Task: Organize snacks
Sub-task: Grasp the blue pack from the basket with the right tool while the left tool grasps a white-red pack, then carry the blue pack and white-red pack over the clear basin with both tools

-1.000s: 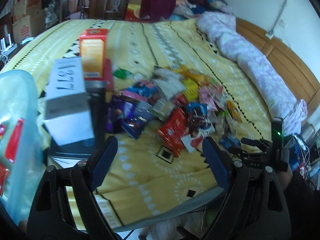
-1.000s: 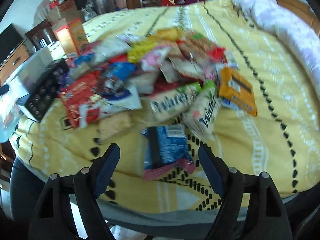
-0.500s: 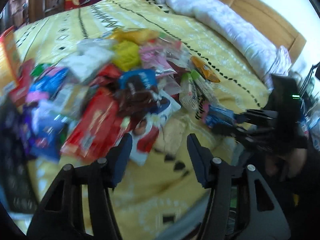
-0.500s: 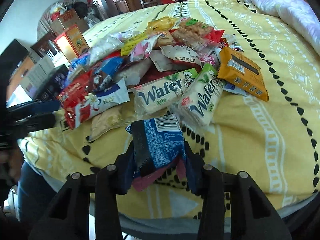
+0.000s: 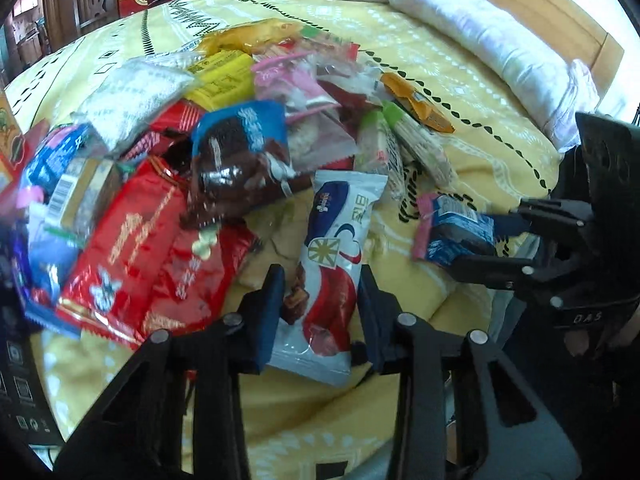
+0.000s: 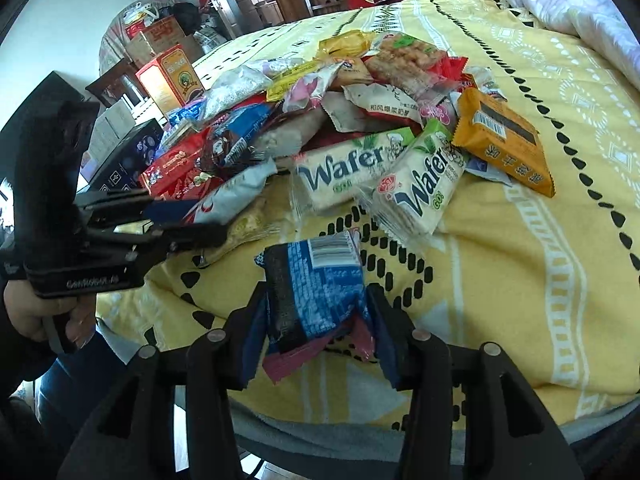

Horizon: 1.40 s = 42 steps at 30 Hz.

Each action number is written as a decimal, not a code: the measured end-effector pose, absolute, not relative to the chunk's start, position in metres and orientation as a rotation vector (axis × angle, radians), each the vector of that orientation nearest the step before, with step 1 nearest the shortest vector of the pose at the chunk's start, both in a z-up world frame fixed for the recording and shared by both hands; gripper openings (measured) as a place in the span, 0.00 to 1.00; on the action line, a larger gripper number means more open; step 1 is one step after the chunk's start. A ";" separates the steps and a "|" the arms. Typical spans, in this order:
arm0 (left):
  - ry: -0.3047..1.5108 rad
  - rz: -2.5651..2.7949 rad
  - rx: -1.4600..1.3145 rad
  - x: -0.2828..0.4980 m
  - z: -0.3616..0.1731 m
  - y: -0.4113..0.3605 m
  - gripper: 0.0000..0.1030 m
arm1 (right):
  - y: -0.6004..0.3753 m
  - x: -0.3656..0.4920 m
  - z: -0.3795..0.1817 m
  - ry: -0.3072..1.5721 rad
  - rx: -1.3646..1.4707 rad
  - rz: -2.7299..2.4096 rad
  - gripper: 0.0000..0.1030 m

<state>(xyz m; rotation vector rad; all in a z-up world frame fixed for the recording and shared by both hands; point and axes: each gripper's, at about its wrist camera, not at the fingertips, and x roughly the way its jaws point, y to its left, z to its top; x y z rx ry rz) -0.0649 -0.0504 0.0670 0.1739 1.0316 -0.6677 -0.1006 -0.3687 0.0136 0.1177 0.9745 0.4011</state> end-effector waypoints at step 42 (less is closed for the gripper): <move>0.635 -0.251 -0.049 -0.091 0.230 0.111 0.27 | -0.293 -0.069 0.164 0.686 0.045 0.545 0.45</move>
